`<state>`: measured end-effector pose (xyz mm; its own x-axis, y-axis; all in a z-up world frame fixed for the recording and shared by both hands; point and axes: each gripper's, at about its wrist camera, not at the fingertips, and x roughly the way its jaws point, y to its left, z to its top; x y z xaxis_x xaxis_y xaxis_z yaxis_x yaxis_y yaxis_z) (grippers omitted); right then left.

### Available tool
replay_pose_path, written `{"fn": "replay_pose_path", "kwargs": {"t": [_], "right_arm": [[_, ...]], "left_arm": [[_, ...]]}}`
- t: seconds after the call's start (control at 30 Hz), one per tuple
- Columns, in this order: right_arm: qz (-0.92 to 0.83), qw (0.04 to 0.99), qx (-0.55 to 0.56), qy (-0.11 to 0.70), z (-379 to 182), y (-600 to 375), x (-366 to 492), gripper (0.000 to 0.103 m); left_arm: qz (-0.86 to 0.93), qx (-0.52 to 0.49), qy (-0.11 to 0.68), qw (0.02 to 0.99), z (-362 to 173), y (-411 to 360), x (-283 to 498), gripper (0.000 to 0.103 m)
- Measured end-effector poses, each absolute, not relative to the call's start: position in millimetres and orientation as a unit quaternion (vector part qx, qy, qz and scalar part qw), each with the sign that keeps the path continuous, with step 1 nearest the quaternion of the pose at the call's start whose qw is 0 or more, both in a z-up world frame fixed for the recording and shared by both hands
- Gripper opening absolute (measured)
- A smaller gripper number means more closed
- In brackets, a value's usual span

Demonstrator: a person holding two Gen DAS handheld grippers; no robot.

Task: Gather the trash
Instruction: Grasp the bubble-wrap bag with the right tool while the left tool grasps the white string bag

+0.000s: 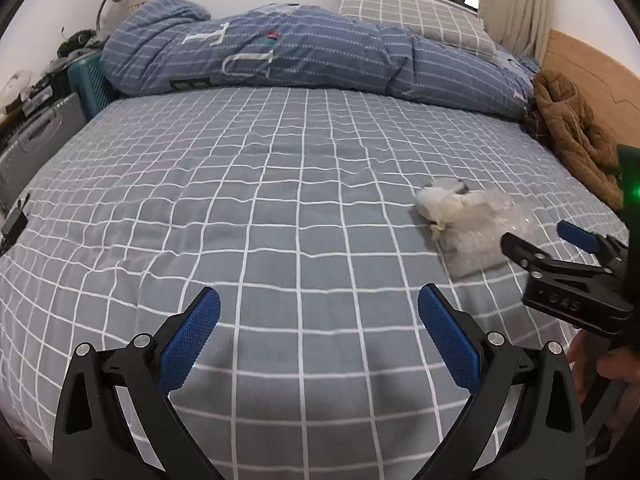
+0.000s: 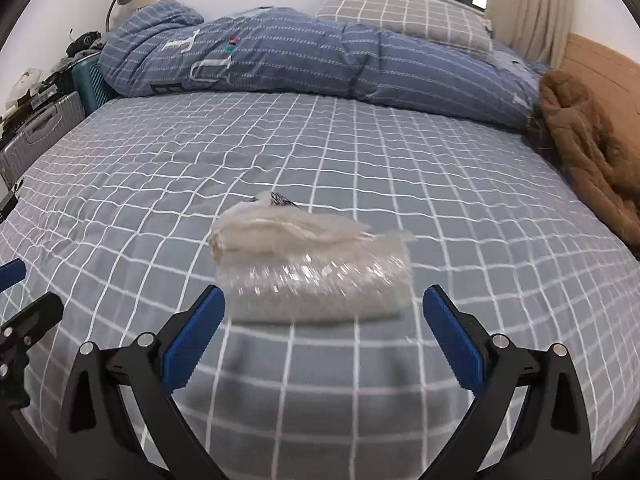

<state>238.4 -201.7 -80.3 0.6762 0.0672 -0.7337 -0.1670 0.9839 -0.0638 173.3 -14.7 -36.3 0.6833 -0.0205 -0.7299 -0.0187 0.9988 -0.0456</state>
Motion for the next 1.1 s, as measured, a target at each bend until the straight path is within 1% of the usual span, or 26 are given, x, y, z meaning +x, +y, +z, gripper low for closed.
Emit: {"fn": "replay_pose_path", "kwargs": {"t": [0.27,0.4,0.43,0.47,0.5,0.53,0.63,0.9,1.0,1.1], "right_arm": [[0.073,0.888,-0.087,0.445,-116.3,-186.0,269.2,0.095],[0.076,0.879,-0.081,0.463,-130.8,-188.2,271.7,0.08],[0.079,0.878,-0.075,0.466,-132.3,-188.9,271.0,0.074],[0.082,0.877,-0.072,0.468,-131.9,-189.1,270.2,0.071],[0.084,0.877,-0.069,0.469,-130.9,-189.7,269.3,0.064],[0.085,0.877,-0.066,0.469,-129.8,-191.0,267.5,0.058],[0.091,0.876,-0.058,0.469,-126.4,-195.9,260.0,0.045],[0.083,0.88,-0.037,0.467,-95.2,-222.1,213.6,0.044],[0.061,0.888,-0.042,0.454,-80.8,-235.9,194.1,0.045],[0.039,0.898,-0.021,0.438,-65.8,-259.4,179.4,0.045]], "left_arm": [[0.004,-0.034,0.402,0.915,-40.1,-4.1,190.4,0.097],[0.005,-0.036,0.405,0.914,-42.7,-2.8,194.4,0.097],[0.005,-0.036,0.405,0.913,-43.2,-3.5,195.3,0.097],[0.004,-0.036,0.406,0.913,-43.6,-3.5,196.3,0.097],[0.003,-0.037,0.406,0.913,-43.8,-3.9,196.5,0.097],[0.002,-0.037,0.406,0.913,-43.9,-5.4,197.1,0.097],[-0.003,-0.036,0.406,0.913,-44.1,-10.3,198.2,0.097],[-0.02,-0.049,0.406,0.912,-42.0,-24.2,204.4,0.097],[-0.029,-0.054,0.406,0.912,-41.7,-35.2,207.5,0.097],[-0.04,-0.048,0.408,0.911,-43.5,-51.4,210.9,0.097]]}}
